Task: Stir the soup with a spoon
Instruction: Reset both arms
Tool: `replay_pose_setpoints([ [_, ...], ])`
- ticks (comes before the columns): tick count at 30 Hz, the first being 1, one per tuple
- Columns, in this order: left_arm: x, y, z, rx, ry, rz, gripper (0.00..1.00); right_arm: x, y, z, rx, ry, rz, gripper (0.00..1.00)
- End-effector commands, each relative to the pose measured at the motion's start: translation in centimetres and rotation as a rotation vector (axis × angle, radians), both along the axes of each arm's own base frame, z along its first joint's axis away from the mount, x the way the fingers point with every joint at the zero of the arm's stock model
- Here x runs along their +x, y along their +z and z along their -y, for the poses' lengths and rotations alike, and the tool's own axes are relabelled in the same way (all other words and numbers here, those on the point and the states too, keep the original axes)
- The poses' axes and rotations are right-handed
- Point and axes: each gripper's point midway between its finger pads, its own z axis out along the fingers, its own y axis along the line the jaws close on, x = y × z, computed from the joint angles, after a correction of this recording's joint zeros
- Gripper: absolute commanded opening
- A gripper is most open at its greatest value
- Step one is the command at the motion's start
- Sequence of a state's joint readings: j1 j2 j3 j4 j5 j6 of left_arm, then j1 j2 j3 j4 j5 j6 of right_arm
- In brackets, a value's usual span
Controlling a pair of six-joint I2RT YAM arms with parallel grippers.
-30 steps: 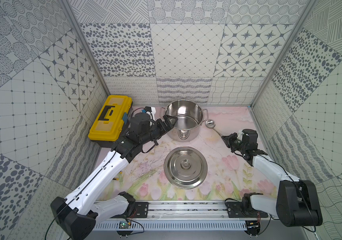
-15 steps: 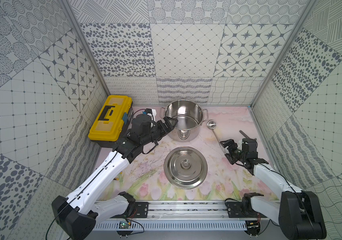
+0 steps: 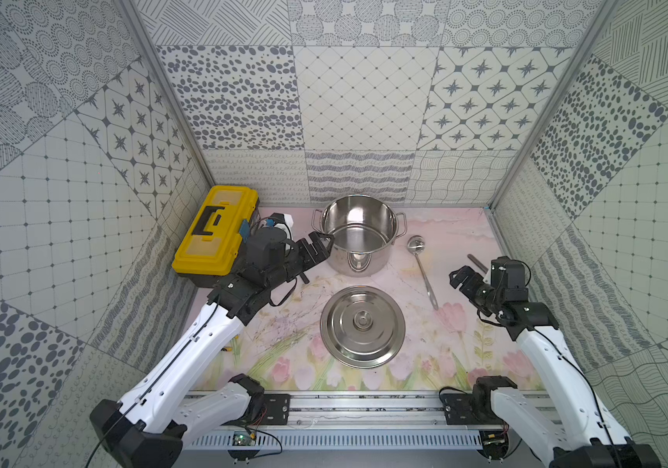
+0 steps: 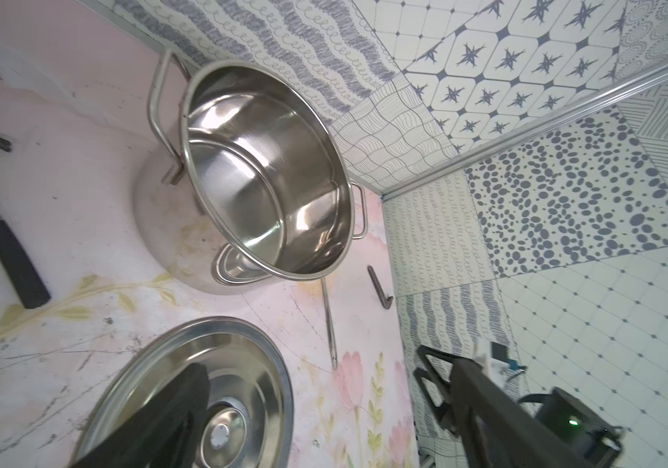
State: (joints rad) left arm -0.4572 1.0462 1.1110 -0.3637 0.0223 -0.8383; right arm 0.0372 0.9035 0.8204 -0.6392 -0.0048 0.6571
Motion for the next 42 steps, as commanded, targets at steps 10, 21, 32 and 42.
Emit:
replay_pose_setpoints([
  [10,4.5,-11.0,-11.3,0.76,0.286,0.154,1.0,6.1,3.8,3.5,-0.549,0.065,0.372,0.97],
  [21,8.2,-20.3,-15.6,0.937,0.305,0.127,1.0,10.6,-6.3,2.7,-0.575,0.127,0.396,0.97],
  [32,8.0,-23.1,-16.0,0.813,0.278,0.197,1.0,11.3,-9.0,0.5,-0.554,0.261,0.428,0.97],
  [42,8.3,-24.6,-15.9,0.736,0.205,0.158,0.99,11.6,-9.3,-0.1,-0.547,0.303,0.416,0.97],
])
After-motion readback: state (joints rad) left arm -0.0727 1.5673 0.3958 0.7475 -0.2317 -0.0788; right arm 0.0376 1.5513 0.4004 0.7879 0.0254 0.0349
